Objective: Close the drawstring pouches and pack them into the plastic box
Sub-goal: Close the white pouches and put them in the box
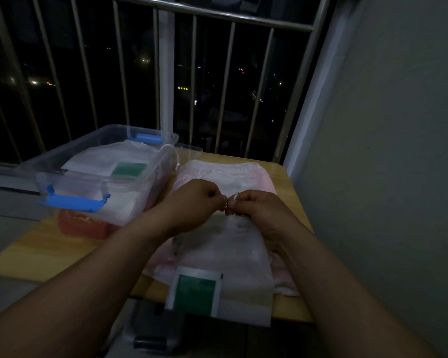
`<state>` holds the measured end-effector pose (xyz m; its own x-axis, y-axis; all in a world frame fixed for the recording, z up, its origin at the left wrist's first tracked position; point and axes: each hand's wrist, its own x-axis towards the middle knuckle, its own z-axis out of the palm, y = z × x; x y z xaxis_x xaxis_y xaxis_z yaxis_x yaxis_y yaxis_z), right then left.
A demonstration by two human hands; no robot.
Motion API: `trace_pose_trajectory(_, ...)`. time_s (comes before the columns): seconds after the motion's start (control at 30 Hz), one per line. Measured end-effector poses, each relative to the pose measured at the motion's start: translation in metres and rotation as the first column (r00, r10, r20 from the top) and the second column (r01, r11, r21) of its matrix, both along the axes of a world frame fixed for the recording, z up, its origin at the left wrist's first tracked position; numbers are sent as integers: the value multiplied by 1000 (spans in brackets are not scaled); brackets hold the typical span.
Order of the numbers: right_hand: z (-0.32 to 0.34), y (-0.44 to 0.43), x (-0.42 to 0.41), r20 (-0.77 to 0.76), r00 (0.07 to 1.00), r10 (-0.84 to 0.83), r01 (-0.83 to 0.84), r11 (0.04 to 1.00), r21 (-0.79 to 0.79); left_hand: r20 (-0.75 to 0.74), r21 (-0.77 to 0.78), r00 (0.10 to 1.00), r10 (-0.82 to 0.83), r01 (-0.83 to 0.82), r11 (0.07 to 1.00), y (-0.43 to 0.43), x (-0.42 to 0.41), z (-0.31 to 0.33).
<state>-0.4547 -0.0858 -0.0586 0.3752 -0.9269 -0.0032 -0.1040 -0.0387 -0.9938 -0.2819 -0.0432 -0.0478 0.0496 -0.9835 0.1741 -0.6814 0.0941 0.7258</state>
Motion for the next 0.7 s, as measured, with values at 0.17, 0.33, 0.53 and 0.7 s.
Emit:
trace_pose_trajectory(0.17, -3, -4, -2, -45, 997, -63, 58, 993, -100, -173, 68, 984, -47, 59, 996, 1, 0, -3)
trace_pose_trajectory(0.33, -3, -6, -3, -15, 999, -42, 40, 995, -88, -187, -22, 978, -92, 89, 996, 0, 4, -8)
trace_pose_trajectory(0.53, -1, -3, -5, -64, 998, 6, -14, 991, -134, -149, 18, 982, -113, 117, 993, 0, 6, -9)
trace_pose_trajectory(0.7, -1, 3, -2, -91, 996, -15, -8, 968, -252, -75, -7, 993, -87, 87, 996, 2, 3, -9)
